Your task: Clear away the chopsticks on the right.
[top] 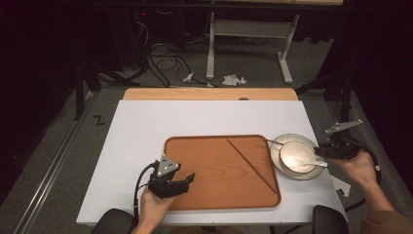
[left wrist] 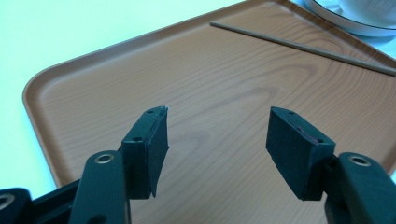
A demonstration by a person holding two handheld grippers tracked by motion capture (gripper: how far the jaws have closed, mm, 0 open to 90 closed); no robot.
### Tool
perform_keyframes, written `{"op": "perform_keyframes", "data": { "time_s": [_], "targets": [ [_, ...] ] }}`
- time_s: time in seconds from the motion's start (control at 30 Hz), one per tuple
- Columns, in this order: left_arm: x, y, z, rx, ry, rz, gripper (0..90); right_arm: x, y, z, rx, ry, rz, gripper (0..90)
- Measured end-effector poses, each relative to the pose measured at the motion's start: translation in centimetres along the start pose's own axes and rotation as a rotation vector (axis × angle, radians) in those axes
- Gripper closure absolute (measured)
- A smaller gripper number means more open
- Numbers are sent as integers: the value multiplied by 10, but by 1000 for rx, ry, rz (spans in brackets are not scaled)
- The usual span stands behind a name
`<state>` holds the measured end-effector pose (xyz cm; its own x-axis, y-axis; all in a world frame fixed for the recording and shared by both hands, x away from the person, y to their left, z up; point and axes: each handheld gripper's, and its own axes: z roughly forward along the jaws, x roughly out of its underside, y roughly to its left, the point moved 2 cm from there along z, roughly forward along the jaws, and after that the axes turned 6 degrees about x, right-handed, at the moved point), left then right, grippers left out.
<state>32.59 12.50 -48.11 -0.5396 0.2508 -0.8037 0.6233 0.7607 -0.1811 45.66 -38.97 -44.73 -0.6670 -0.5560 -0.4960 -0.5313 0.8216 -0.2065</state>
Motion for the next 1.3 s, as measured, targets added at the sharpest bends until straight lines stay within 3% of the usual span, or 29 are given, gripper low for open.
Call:
{"op": "perform_keyframes", "data": {
  "time_s": [0.53, 1.3],
  "targets": [
    [2, 1, -2, -9, 0, -8, 388, -6, 2, 18, -48, 97, -47, 698],
    [2, 1, -1, -10, 4, -7, 388, -11, -3, 25, -73, 117, -44, 734]
  ]
}}
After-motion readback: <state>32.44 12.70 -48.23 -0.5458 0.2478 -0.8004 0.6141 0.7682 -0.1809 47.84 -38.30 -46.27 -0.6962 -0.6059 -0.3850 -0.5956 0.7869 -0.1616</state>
